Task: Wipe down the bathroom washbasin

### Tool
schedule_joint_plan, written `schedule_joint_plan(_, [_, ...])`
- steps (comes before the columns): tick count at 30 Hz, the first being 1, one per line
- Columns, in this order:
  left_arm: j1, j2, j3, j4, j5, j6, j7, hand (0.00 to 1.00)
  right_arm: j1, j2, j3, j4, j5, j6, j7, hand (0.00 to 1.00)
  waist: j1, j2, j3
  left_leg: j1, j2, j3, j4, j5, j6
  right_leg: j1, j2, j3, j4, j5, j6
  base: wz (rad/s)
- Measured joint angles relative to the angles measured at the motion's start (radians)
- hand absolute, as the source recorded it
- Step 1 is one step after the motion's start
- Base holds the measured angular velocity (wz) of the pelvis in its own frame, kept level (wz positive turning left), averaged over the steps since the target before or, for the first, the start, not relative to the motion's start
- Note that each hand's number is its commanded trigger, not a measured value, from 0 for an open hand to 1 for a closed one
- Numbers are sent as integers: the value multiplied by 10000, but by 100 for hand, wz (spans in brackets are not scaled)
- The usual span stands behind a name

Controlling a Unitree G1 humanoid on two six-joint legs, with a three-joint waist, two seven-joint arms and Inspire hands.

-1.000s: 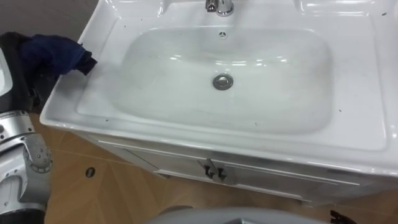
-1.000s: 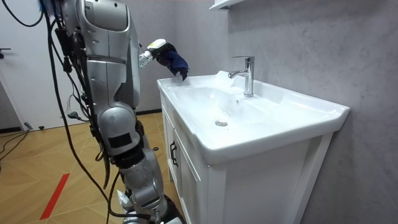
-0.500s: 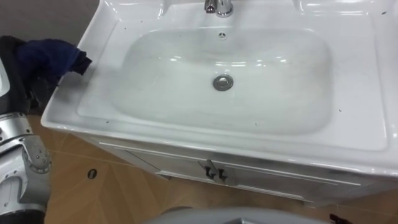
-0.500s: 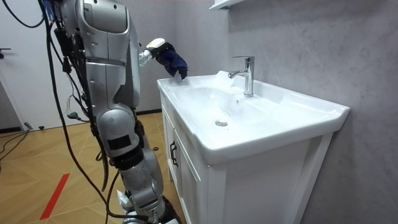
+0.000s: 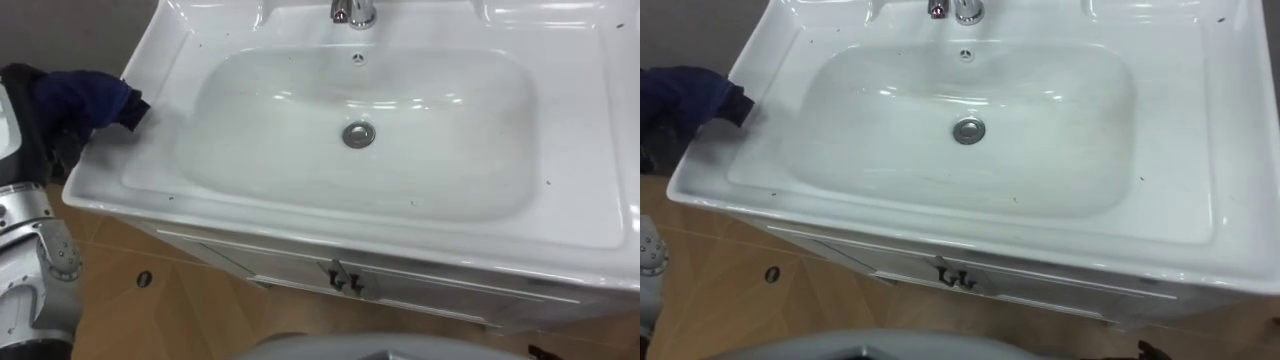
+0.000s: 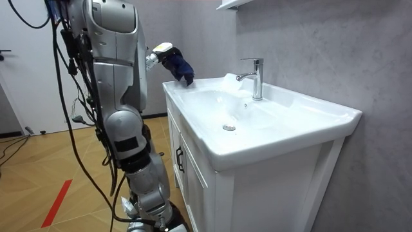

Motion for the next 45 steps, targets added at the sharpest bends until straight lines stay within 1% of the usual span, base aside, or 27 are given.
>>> schedule_joint_plan(3, [-1, 0, 1, -90, 104, 34, -10, 0, 25, 17, -2, 26, -12, 1, -20, 0, 5, -50, -33, 1, 0, 0, 12, 1, 2, 1, 3, 23, -3, 1, 2, 0])
schedule_joint_plan(5, [-1, 0, 2, -248, 410, 86, -18, 0, 74, 41, -2, 30, -12, 0, -49, 0, 19, -76, -51, 4, 0, 0, 20, 5, 8, 4, 6, 42, -4, 1, 2, 0])
schedule_joint_plan(9, [-3, 0, 21, -733, 680, 189, -23, 0, 112, 52, -3, 30, -85, 15, -135, 0, 16, -82, -49, 18, -9, 1, 18, 18, 28, 4, 8, 98, -9, 4, 7, -1])
schedule_joint_plan(12, [-3, 0, 20, -1016, 717, 264, -23, 0, 118, 54, -3, 30, -85, 137, -173, 0, 15, -82, -48, 34, -9, 2, 9, 19, 30, 4, 14, 141, -10, 4, 7, -3])
schedule_joint_plan(15, [-3, 0, 21, -1051, 746, 299, -55, 0, 116, 47, -2, 29, -83, 223, -267, 0, 20, -64, -46, 31, -12, 4, 9, 19, 30, 3, 13, 151, -16, 4, 8, 0])
schedule_joint_plan(19, [-8, -1, 7, -1052, 713, 421, -218, 0, 63, 39, 17, 24, -69, 237, -363, 0, -11, -19, -33, 8, -16, -1, 9, 18, 30, -4, 11, 151, -18, 5, 9, 0])
schedule_joint_plan(23, [-8, -1, 7, -1052, 593, 443, -219, 0, 41, 41, 111, 26, 47, 237, -412, 0, -14, 39, -26, 1, -21, -1, 4, 18, 30, -2, 8, 146, -16, 7, 11, 0])
schedule_joint_plan(24, [-8, -1, 7, -1053, 562, 444, -219, 0, 20, 39, 111, 29, 55, 237, -448, 0, -24, 66, -14, 4, -23, -1, 5, 18, 31, 0, 2, 116, -14, 10, 17, 5])
schedule_joint_plan(30, [-8, -1, 7, -1283, 552, 403, -217, 0, -99, 42, 199, 32, 76, 236, -459, 0, -83, 73, -3, 5, -29, -18, 1, 20, 34, 24, -7, 25, -1, 15, 25, 2])
schedule_joint_plan(33, [-8, -18, 7, -1300, 542, 381, -216, 0, -120, 47, 208, 27, 89, 224, -453, 0, -169, 63, 0, 4, -32, -20, 3, 28, 47, 33, -12, 3, 12, 18, 30, 1])
schedule_joint_plan(36, [-8, -31, 7, -1303, 516, 282, -215, 0, -129, 62, 231, 27, 92, 220, -440, 0, -230, 40, 15, 2, -35, -20, 4, 33, 55, 35, -16, -9, 23, 19, 30, 0])
schedule_joint_plan(41, [-7, -35, 8, -1303, 360, 162, -161, 0, -116, 99, 212, 11, 100, 211, -443, 0, -269, 2, 18, 12, -38, -16, 1, 34, 56, 32, -20, 10, 18, 20, 32, 0])
schedule_joint_plan(45, [-8, -35, 8, -1303, 250, 11, 109, 0, -106, 136, 202, 8, 110, 207, -457, 0, -265, -30, 12, 18, -40, -11, -1, 34, 56, 31, -21, 20, 15, 20, 32, 0])
